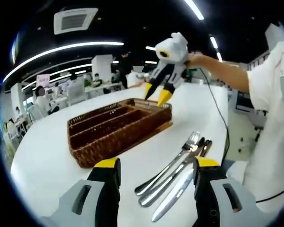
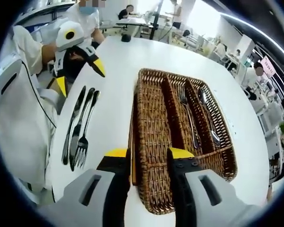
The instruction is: Arrange the knives, forks, and spoons in their matching storage slots by inserting each utensil handle-first until every utensil is classified and aligned in the correct compartment
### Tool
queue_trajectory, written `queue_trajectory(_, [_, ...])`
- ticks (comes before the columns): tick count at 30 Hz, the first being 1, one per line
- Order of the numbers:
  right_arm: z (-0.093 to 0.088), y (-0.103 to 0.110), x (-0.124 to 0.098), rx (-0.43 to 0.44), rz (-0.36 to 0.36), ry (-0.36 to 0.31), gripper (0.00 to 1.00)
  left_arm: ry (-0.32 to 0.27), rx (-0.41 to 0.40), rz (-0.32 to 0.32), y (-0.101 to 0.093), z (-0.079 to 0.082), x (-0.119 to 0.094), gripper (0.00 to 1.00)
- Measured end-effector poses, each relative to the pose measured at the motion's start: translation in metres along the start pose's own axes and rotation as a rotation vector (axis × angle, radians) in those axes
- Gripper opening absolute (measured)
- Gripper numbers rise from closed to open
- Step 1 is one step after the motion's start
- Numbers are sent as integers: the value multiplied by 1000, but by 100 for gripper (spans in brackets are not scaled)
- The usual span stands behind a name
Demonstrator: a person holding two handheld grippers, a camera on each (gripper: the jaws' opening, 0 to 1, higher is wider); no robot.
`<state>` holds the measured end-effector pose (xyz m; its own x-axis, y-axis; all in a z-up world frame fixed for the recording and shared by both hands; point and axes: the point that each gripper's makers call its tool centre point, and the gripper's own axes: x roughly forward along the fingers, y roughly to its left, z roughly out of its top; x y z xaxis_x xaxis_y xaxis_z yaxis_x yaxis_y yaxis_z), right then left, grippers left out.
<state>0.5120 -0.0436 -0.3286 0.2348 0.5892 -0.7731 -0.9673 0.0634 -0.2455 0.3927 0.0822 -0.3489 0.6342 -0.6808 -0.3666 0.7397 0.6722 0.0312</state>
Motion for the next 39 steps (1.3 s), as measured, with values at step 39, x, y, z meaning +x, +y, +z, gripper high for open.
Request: queue_trajectory(39, [-18, 46, -13, 53, 8, -34, 40, 11, 16, -22, -9, -3, 3, 61])
